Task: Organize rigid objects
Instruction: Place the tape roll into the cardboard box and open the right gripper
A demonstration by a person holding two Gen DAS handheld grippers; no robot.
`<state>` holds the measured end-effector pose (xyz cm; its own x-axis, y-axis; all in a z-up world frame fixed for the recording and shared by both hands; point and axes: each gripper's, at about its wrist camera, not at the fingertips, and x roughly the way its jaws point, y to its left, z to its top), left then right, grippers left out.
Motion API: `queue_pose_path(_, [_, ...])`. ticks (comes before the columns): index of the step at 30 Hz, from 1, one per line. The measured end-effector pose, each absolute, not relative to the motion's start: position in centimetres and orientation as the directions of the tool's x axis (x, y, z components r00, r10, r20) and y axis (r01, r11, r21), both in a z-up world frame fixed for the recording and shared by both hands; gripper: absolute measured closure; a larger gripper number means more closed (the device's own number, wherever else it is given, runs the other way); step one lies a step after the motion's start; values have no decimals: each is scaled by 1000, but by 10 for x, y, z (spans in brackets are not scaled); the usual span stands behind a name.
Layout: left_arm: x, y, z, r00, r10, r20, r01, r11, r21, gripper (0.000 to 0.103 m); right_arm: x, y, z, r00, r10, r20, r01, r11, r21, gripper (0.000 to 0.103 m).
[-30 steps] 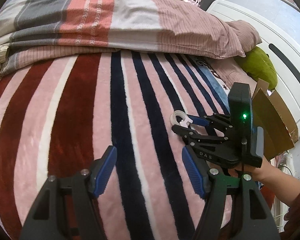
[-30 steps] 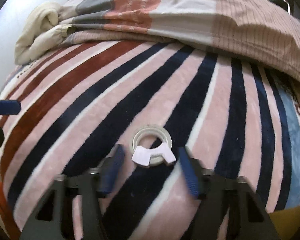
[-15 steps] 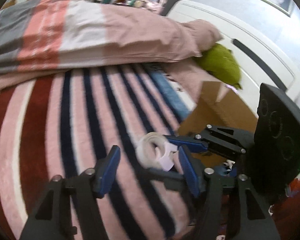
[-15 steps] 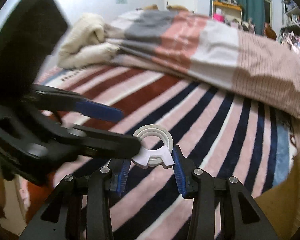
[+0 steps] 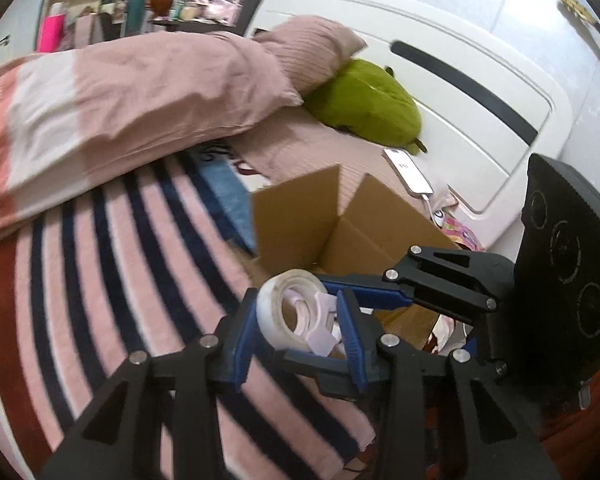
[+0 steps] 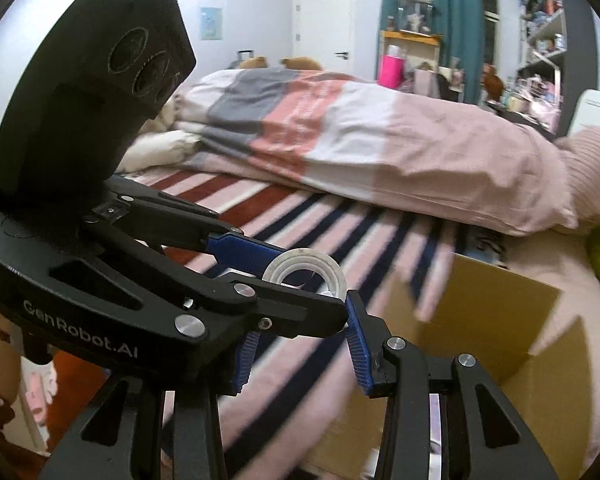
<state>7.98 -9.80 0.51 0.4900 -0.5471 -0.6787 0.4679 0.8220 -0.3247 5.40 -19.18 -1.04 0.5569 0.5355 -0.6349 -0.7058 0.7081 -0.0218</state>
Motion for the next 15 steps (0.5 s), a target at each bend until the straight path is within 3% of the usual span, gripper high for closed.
queue_pose_path(12, [129,-172,-19,381,-541,-750,488,806,-334,66,102,-259,-27,535,388,-751,-600,800,-14,67])
queue_pose_path(14, [130,-174,-21,382,-527,-759,483,814,-321,58,107,-262,-31,518,363,-774,-587,810,-13,64])
queue_pose_path(15, [131,-174,-21,383,-529,-757,482,814,-325,48,107,-263,-32,515,357,-779,-583,812,-13,55])
